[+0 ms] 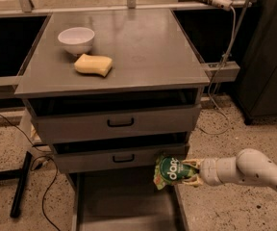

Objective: Pick green rice chip bag from bottom drawer and place on counter

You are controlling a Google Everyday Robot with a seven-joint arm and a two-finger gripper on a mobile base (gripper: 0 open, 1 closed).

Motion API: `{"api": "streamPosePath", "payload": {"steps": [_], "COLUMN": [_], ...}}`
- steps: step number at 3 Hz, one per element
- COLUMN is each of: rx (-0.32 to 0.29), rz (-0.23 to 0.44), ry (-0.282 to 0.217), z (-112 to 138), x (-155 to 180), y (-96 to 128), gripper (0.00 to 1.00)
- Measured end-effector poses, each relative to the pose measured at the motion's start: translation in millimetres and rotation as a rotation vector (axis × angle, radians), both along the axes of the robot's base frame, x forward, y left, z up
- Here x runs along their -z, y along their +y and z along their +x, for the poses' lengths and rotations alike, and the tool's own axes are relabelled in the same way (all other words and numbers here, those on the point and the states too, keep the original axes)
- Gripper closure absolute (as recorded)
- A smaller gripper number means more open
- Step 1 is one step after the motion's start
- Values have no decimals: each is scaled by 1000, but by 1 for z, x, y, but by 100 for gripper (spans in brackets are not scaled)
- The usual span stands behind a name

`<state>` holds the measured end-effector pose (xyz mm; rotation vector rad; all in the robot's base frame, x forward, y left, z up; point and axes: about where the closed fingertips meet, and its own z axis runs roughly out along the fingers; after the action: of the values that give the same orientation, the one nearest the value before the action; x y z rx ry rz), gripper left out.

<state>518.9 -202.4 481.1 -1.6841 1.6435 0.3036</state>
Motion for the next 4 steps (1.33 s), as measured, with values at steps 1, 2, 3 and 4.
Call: {"api": "streamPosePath", "payload": {"steps": [1,2,3,4], "rx": [0,-23,-108,-176], "rz": [0,-10,-44,-82], "ry": [0,-62,-171,-249], "z": [0,-11,-38,-50], "x": [0,-39,-117,-193], "y": [0,5,23,39], "gripper": [100,100,100,100]}}
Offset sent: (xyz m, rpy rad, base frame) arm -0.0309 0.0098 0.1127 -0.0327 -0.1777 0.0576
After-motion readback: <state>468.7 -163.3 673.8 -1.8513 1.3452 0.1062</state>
